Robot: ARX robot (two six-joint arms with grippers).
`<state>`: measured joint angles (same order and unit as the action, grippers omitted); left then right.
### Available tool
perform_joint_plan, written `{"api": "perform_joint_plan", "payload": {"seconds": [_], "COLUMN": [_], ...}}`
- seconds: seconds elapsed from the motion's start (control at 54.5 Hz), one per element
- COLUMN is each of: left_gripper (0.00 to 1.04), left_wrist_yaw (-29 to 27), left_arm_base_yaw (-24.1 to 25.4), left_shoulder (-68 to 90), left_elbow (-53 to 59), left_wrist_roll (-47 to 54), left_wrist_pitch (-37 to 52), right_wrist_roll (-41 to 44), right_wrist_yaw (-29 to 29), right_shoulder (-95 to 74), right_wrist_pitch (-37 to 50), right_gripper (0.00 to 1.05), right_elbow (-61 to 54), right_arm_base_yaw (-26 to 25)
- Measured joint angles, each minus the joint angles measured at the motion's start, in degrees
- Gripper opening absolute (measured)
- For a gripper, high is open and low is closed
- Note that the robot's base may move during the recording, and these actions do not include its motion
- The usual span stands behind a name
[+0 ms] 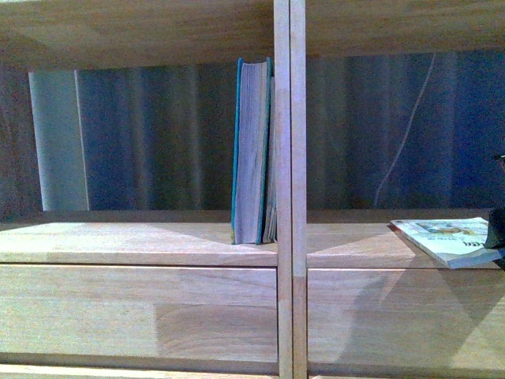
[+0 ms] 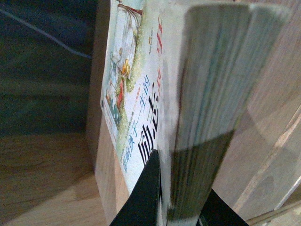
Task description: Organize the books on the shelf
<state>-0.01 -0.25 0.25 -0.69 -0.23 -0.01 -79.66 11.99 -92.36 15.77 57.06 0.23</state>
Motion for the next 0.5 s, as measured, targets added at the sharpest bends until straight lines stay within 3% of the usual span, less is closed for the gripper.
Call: {"api": "perform_joint_plan", "payload": {"seconds": [0.257, 0.495], "left_gripper": [0.97, 0.97], "left_wrist_yaw": [0.0, 0.0], "left_arm_base_yaw": [0.0, 0.0], "left_shoulder": [0.0, 0.0], "left_elbow": [0.0, 0.0], "left_wrist_roll": [0.0, 0.0], "left_wrist_pitch": [0.0, 0.0], "right_wrist_roll": [2.8, 8.3], "right_wrist_yaw": [-1.5, -7.1], "right_shoulder": [3.8, 13.2], "right_wrist_pitch": [0.0, -5.1], "right_gripper": [0.07, 0.07], "right_elbow": [-1.6, -2.5], "right_arm_base_yaw": [-1.8, -6.5]}}
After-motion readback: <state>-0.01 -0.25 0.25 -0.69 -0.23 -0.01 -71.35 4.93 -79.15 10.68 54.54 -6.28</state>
